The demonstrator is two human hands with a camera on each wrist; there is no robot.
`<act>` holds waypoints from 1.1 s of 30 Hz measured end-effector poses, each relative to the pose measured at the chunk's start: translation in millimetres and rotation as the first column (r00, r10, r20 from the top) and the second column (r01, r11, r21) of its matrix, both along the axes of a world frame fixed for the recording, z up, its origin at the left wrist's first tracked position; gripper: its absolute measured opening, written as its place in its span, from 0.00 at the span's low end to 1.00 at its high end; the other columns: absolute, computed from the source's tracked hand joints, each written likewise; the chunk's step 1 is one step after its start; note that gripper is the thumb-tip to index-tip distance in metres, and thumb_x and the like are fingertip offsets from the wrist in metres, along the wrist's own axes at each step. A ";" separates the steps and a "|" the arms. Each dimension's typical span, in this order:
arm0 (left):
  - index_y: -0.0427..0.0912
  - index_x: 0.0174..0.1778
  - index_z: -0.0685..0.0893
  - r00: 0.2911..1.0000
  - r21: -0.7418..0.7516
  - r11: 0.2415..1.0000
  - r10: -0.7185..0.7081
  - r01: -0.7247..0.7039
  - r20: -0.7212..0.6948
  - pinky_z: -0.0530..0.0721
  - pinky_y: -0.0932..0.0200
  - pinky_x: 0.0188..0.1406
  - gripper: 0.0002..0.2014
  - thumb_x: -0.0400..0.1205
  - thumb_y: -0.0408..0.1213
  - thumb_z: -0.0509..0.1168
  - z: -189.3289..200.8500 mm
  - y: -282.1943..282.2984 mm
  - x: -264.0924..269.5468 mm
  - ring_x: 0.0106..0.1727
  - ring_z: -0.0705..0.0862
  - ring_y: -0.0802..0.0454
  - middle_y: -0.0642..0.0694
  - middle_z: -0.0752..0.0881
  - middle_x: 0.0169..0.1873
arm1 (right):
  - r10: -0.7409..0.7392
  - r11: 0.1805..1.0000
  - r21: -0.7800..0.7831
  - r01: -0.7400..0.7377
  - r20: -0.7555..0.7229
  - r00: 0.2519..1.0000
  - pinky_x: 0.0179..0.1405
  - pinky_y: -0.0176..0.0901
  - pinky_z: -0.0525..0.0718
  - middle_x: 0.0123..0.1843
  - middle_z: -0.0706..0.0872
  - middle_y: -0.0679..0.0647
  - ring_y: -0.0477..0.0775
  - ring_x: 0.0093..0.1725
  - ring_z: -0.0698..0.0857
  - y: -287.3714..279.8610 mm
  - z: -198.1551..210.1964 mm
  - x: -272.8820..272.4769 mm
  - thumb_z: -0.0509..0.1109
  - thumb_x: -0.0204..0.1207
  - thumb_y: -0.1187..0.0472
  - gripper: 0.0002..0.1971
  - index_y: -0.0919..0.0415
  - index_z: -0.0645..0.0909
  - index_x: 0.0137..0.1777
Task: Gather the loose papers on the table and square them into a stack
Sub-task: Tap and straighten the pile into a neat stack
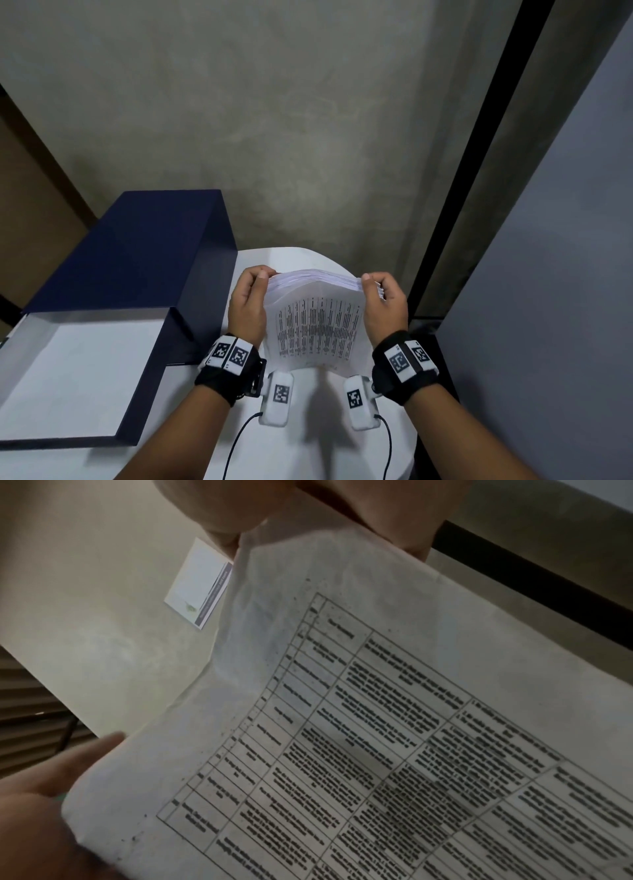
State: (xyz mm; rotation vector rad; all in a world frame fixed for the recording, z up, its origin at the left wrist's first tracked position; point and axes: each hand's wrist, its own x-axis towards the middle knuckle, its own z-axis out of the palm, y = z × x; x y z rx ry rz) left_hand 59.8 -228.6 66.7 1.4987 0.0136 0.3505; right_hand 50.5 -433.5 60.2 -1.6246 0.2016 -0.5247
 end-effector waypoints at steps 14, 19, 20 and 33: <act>0.45 0.64 0.74 0.976 0.351 0.928 -0.048 0.122 -0.212 0.82 0.48 0.62 0.15 0.83 0.46 0.60 -43.2 11.9 -16.2 0.57 0.85 0.49 0.47 0.87 0.54 | 0.198 0.946 -0.229 -0.231 -0.161 0.967 0.51 0.21 0.76 0.53 0.84 0.35 0.24 0.52 0.82 -11.4 -43.1 -21.3 0.62 0.83 0.63 0.13 0.49 0.69 0.64; 0.50 0.58 0.68 0.976 0.260 0.957 -0.073 0.127 -0.207 0.82 0.53 0.53 0.12 0.79 0.44 0.55 -36.9 2.2 -21.0 0.54 0.84 0.50 0.44 0.84 0.52 | 0.188 0.961 -0.170 -0.218 -0.177 0.966 0.50 0.23 0.76 0.55 0.82 0.40 0.31 0.53 0.82 -6.7 -42.5 -24.3 0.59 0.84 0.66 0.18 0.52 0.63 0.70; 0.49 0.57 0.67 0.974 0.261 0.956 -0.077 0.134 -0.215 0.82 0.51 0.52 0.12 0.78 0.41 0.55 -39.3 1.0 -24.1 0.53 0.83 0.48 0.43 0.83 0.51 | 0.188 0.958 -0.180 -0.222 -0.192 0.963 0.47 0.20 0.76 0.54 0.82 0.41 0.33 0.53 0.83 -7.8 -46.1 -25.9 0.59 0.83 0.68 0.19 0.51 0.62 0.69; 0.76 0.51 0.66 0.960 0.149 0.984 -0.054 0.098 -0.276 0.83 0.46 0.51 0.28 0.69 0.32 0.58 -43.9 5.9 -27.1 0.52 0.83 0.43 0.45 0.82 0.48 | 0.219 0.941 -0.205 -0.269 -0.237 0.946 0.51 0.29 0.79 0.53 0.80 0.36 0.27 0.50 0.82 -5.0 -55.4 -36.7 0.62 0.80 0.71 0.24 0.41 0.61 0.64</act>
